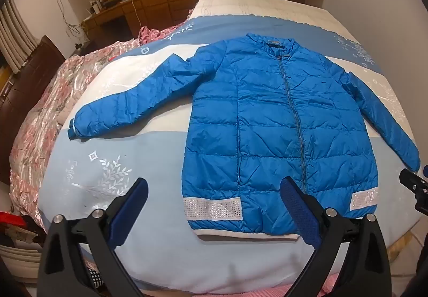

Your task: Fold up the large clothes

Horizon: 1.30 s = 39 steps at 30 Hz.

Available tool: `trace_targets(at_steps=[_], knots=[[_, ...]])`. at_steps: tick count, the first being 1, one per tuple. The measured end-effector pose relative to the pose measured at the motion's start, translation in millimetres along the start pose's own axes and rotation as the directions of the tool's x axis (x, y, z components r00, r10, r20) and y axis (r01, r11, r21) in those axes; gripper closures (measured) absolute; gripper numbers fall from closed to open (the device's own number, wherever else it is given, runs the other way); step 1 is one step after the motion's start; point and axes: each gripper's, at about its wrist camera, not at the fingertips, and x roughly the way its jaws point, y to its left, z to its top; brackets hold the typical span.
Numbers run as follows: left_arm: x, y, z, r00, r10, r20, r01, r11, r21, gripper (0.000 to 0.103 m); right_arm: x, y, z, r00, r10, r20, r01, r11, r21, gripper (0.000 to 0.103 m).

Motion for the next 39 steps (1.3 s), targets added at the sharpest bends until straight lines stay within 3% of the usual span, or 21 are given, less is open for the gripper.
trace_targets(at_steps=[39], knots=[[0.0, -1.2, 2.1, 1.000, -0.005, -0.002, 0.005, 1.000, 0.004, 0.004, 1.4, 0.8, -0.1, 1.000, -0.005, 0.001, 0.005, 1.000, -0.004, 0.003]])
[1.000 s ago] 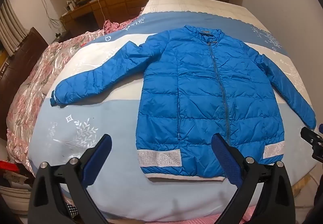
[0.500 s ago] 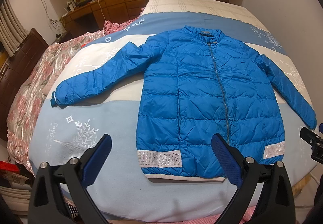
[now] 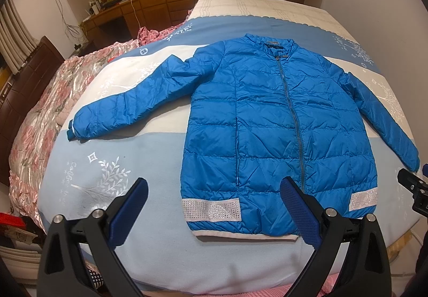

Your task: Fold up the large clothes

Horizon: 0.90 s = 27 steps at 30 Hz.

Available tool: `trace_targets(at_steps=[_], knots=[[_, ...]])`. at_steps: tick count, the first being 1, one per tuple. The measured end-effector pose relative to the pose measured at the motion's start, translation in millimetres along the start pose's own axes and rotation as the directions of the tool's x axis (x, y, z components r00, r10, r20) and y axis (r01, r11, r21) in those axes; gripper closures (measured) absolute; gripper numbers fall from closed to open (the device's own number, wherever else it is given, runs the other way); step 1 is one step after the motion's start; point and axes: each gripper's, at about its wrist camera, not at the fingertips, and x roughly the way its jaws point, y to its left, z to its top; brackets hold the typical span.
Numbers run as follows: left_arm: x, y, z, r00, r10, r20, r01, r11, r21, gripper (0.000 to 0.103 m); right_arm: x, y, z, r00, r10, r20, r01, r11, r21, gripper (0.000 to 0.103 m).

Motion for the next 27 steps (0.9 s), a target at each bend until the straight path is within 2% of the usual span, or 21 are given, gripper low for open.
trace_targets(at_steps=[27], knots=[[0.0, 0.0, -0.2, 1.000, 0.001, -0.001, -0.001, 1.000, -0.001, 0.004, 1.7, 2.1, 0.0, 1.000, 0.001, -0.001, -0.001, 1.000, 0.000, 0.003]])
